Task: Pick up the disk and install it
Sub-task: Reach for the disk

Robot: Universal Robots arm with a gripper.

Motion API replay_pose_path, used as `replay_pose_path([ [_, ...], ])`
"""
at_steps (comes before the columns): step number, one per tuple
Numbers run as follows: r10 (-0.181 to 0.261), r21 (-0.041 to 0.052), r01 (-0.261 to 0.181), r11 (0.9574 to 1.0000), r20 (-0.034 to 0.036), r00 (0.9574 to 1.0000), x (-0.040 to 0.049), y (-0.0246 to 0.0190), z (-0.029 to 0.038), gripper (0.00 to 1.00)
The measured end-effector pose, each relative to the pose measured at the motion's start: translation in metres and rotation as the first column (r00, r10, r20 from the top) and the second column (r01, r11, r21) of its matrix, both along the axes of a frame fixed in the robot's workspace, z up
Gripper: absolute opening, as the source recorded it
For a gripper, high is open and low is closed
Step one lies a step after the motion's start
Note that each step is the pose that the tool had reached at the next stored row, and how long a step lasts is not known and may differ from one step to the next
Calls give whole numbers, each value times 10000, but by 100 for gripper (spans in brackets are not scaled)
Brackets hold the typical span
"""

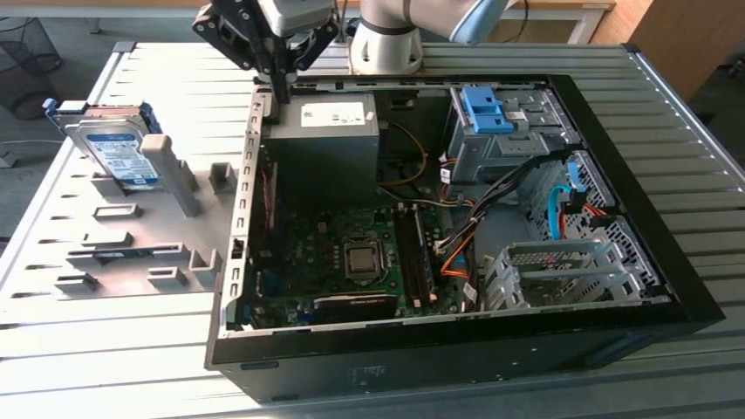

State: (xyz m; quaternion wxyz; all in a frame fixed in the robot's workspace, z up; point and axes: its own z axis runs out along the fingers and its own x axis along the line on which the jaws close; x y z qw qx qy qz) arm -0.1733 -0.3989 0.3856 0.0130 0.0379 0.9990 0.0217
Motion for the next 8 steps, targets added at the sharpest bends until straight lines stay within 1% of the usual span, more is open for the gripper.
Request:
replay_pose_path([
  [8, 0, 1, 0, 10000, 0, 10000, -23, 0, -6, 11],
])
